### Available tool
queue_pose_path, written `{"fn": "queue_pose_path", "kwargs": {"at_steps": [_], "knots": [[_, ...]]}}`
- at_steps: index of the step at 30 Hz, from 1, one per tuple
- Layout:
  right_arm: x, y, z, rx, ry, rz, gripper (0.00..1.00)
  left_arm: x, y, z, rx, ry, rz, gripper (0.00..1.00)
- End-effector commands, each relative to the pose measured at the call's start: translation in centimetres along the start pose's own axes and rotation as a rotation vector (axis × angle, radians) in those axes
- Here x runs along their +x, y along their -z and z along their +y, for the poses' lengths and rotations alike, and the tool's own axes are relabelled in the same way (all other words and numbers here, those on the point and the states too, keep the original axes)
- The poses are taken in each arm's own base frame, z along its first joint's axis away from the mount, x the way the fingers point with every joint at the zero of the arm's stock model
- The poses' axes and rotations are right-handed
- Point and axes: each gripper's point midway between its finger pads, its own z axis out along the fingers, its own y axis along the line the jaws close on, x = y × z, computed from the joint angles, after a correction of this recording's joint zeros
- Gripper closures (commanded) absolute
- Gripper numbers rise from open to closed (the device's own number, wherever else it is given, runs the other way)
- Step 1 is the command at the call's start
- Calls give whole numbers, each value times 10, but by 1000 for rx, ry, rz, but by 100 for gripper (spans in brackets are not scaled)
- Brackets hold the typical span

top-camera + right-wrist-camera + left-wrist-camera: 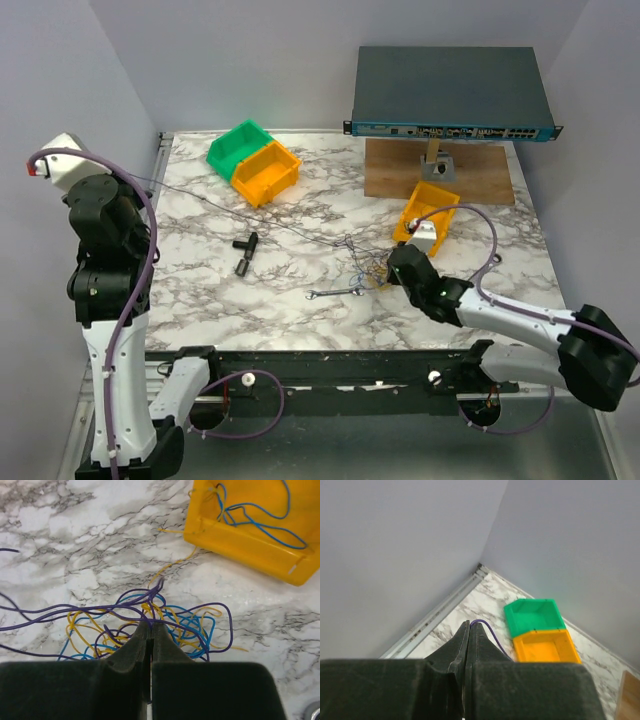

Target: Untangle the cables

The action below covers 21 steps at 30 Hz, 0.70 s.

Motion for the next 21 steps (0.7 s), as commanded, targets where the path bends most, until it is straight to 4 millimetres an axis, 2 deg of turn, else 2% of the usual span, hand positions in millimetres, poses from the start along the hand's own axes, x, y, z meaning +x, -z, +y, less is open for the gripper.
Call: {"fn": "queue_pose_path", "kwargs": {"at_steps": [1,5,7,9,12,16,18,21], "knots": [[-24,11,-13,10,-46,-120,99,66,-8,-28,170,-23,202,100],[-37,18,11,-117,-15,-138,99,141,-5,-54,337,1,426,100],[-41,19,21,-159,-5,-135,99,175,3,-66,434,18,521,85],[-42,18,31,-189,18,-117,99,199,10,-69,477,46,572,61],[-41,16,40,-210,45,-84,99,222,20,-69,486,61,607,34],[-36,14,45,-229,60,-60,99,254,48,-88,545,29,684,14],[-34,12,46,-228,65,-54,99,271,67,-107,634,25,739,10],[-33,11,47,-228,70,-47,99,296,96,-143,872,-6,769,4]]}}
